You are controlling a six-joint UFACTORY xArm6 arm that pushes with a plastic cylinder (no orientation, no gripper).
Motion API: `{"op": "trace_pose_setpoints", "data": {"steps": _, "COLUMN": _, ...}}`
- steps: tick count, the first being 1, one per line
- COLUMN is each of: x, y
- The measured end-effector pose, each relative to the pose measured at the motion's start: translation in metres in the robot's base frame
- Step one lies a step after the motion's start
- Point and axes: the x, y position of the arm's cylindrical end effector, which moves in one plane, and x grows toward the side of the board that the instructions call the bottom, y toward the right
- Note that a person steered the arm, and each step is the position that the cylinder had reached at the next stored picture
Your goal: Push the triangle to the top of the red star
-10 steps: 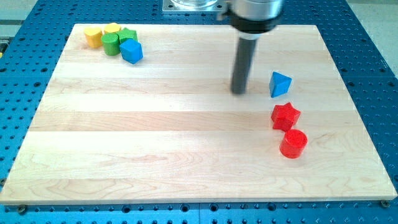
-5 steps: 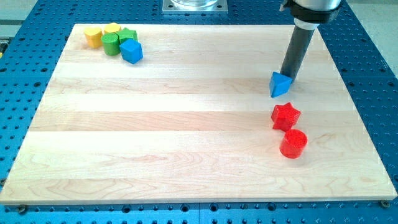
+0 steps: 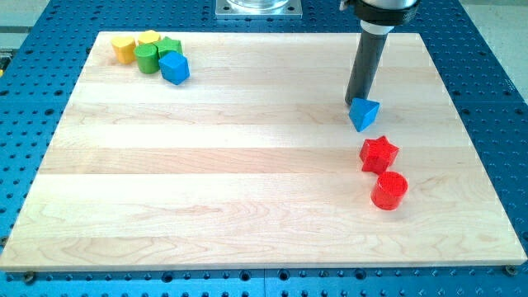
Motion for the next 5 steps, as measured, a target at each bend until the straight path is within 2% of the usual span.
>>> {"op": "trace_pose_setpoints", "data": {"steps": 3, "x": 0.028, "y": 0.025}}
{"op": "trace_pose_setpoints", "data": {"steps": 4, "x": 0.021, "y": 0.026}}
{"op": "trace_pose_setpoints", "data": {"steps": 5, "x": 0.004, "y": -0.034}}
